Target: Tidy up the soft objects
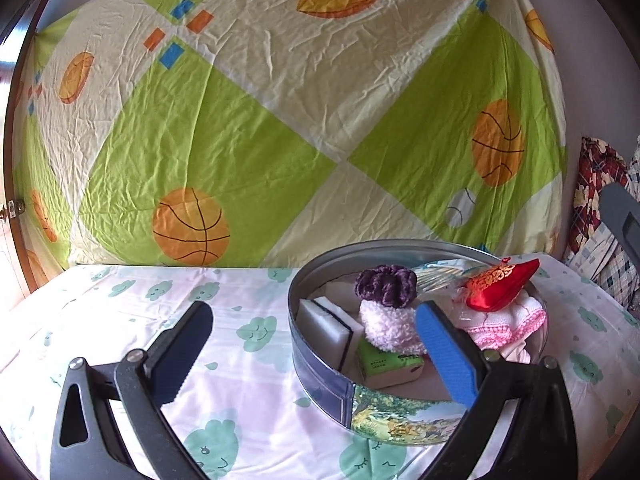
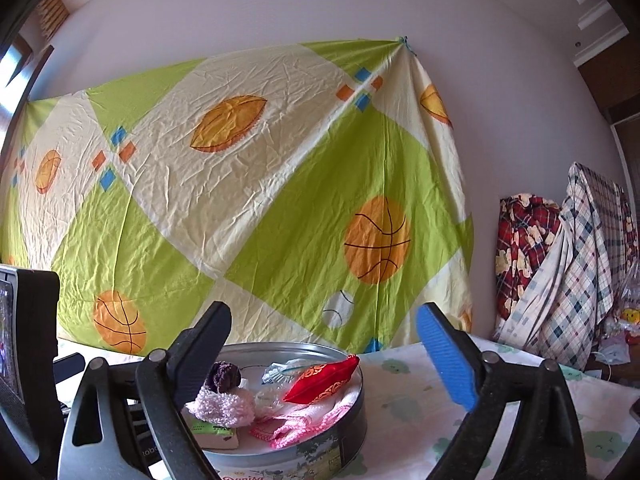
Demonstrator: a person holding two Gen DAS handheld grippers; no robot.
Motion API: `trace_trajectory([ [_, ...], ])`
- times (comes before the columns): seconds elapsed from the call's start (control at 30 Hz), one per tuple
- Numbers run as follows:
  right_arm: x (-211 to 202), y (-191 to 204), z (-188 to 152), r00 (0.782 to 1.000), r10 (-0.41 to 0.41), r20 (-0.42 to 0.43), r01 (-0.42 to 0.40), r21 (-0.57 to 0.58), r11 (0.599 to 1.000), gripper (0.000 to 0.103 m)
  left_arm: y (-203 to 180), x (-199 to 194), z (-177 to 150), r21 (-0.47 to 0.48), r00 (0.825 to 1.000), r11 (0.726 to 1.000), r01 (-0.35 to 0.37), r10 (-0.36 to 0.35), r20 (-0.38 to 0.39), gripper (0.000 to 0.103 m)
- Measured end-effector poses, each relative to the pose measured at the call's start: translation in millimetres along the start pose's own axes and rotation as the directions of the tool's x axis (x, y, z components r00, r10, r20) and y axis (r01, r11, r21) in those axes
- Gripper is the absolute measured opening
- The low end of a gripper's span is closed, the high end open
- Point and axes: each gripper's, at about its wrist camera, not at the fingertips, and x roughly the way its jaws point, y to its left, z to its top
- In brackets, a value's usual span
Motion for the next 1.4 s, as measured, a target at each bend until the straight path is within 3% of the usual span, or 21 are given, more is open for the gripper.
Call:
trace_trajectory([
  [1.4,-4.3,4.2,2.8,1.0,0.019,0.022,-0.018,-0.026,0.999,0.1,0.7,-10.0,-1.4,0.001,1.0,1.0,-0.027,0.027,0.012,0.103],
])
